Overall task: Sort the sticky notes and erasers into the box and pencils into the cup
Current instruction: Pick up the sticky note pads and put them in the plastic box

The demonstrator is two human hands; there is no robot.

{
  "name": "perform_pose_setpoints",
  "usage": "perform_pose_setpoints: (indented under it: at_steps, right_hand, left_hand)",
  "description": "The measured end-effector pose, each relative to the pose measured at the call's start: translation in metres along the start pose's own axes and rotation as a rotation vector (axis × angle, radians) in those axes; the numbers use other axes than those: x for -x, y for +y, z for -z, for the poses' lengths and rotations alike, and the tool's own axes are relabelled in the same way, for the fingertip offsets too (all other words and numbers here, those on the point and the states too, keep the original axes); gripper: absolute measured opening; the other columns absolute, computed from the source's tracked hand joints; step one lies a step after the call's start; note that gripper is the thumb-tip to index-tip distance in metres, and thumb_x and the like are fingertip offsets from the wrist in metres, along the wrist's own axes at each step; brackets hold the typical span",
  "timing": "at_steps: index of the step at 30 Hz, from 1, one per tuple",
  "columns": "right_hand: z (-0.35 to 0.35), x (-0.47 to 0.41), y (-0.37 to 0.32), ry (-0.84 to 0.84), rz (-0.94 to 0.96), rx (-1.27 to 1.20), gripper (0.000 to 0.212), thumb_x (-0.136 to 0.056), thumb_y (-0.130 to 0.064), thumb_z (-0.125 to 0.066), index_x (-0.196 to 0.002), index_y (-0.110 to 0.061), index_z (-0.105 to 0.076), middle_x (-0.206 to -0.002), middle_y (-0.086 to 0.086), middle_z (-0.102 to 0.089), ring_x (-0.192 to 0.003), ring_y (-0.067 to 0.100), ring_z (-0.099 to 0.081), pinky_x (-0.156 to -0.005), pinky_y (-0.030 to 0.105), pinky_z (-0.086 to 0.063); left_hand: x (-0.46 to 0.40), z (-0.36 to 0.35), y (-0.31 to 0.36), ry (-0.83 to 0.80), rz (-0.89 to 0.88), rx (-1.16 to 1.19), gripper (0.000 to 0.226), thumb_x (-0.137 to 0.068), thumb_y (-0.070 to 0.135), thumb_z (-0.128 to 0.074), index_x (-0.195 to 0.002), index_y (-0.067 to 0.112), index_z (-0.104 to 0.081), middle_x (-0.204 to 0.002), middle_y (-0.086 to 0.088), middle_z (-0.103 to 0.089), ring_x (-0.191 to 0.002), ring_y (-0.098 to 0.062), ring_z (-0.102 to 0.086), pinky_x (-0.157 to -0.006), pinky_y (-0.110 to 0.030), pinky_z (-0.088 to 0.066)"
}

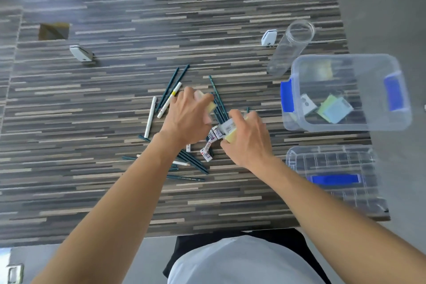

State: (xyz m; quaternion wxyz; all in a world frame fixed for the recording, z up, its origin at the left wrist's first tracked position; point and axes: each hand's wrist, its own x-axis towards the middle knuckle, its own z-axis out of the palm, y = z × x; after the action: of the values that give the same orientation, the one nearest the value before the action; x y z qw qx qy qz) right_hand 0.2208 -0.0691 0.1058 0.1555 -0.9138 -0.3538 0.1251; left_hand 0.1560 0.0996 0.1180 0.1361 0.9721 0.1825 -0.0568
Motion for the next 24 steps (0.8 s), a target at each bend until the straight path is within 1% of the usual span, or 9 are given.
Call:
perform_pose_setpoints:
  at_steps: [4,7,10,12,14,17,20,24]
  right_hand:
    - [0.030,0.010,0.021,0.069,-0.047,-0.057,0.055,-0.067,-0.040,-0.078,-0.108,-0.023,-0.044,-0.088,0.005,-0.038,-0.070,0.022,-0.045,-0.058,0.035,-0.047]
    - [0.050,0.016,0.042,0.121,-0.062,-0.102,0.054,-0.066,-0.037,-0.079,-0.104,-0.023,-0.044,-0.090,0.006,-0.041,-0.070,0.024,-0.047,-0.054,0.034,-0.047]
    - [0.071,0.019,0.071,0.181,-0.058,-0.106,0.053,-0.065,-0.041,-0.079,-0.102,-0.021,-0.047,-0.091,0.007,-0.042,-0.070,0.024,-0.047,-0.053,0.031,-0.045]
    - [0.083,0.019,0.092,0.203,-0.069,-0.101,0.054,-0.065,-0.042,-0.079,-0.103,-0.020,-0.047,-0.091,0.007,-0.042,-0.069,0.024,-0.046,-0.051,0.029,-0.041]
    - [0.094,0.018,0.113,0.213,-0.093,-0.102,0.055,-0.065,-0.040,-0.079,-0.104,-0.019,-0.046,-0.091,0.007,-0.041,-0.070,0.025,-0.046,-0.051,0.029,-0.039]
    - [0.109,0.016,0.147,0.217,-0.124,-0.102,0.050,-0.067,-0.037,-0.077,-0.102,-0.018,-0.048,-0.092,0.008,-0.042,-0.072,0.028,-0.047,-0.054,0.033,-0.043]
    - [0.118,0.012,0.175,0.195,-0.153,-0.094,0.050,-0.066,-0.038,-0.077,-0.103,-0.018,-0.049,-0.094,0.007,-0.041,-0.075,0.028,-0.047,-0.056,0.033,-0.043]
    - [0.125,0.007,0.215,0.225,-0.166,-0.074,0.052,-0.065,-0.038,-0.080,-0.100,-0.021,-0.046,-0.094,0.005,-0.037,-0.074,0.024,-0.040,-0.058,0.031,-0.036]
  left_hand:
    - [-0.003,0.014,0.044,0.070,-0.018,-0.004,0.048,-0.074,0.028,-0.059,-0.121,0.021,-0.053,-0.103,-0.012,-0.044,-0.091,-0.032,-0.051,-0.079,-0.045,-0.046]
    - [-0.008,0.020,0.080,0.122,-0.047,0.029,0.043,-0.074,0.028,-0.058,-0.116,0.019,-0.053,-0.099,-0.008,-0.039,-0.088,-0.030,-0.051,-0.068,-0.040,-0.047]
    - [-0.017,0.024,0.118,0.146,-0.061,0.036,0.040,-0.075,0.027,-0.061,-0.114,0.019,-0.053,-0.101,-0.011,-0.042,-0.090,-0.031,-0.051,-0.061,-0.035,-0.041]
    - [-0.024,0.025,0.141,0.149,-0.078,0.034,0.040,-0.076,0.027,-0.061,-0.115,0.020,-0.053,-0.102,-0.012,-0.043,-0.089,-0.032,-0.052,-0.060,-0.034,-0.040]
    - [-0.032,0.023,0.161,0.147,-0.095,0.026,0.042,-0.076,0.029,-0.063,-0.116,0.020,-0.053,-0.103,-0.012,-0.044,-0.088,-0.033,-0.052,-0.060,-0.034,-0.039]
    - [-0.046,0.018,0.194,0.128,-0.098,0.004,0.045,-0.075,0.029,-0.063,-0.117,0.020,-0.053,-0.104,-0.012,-0.043,-0.088,-0.033,-0.052,-0.060,-0.035,-0.041]
    - [-0.058,0.008,0.218,0.107,-0.105,-0.001,0.046,-0.072,0.026,-0.063,-0.116,0.019,-0.052,-0.104,-0.011,-0.042,-0.090,-0.033,-0.051,-0.061,-0.035,-0.043]
    - [-0.078,-0.006,0.249,0.065,-0.127,-0.012,0.048,-0.071,0.025,-0.063,-0.117,0.020,-0.050,-0.107,-0.011,-0.043,-0.093,-0.032,-0.051,-0.062,-0.036,-0.046]
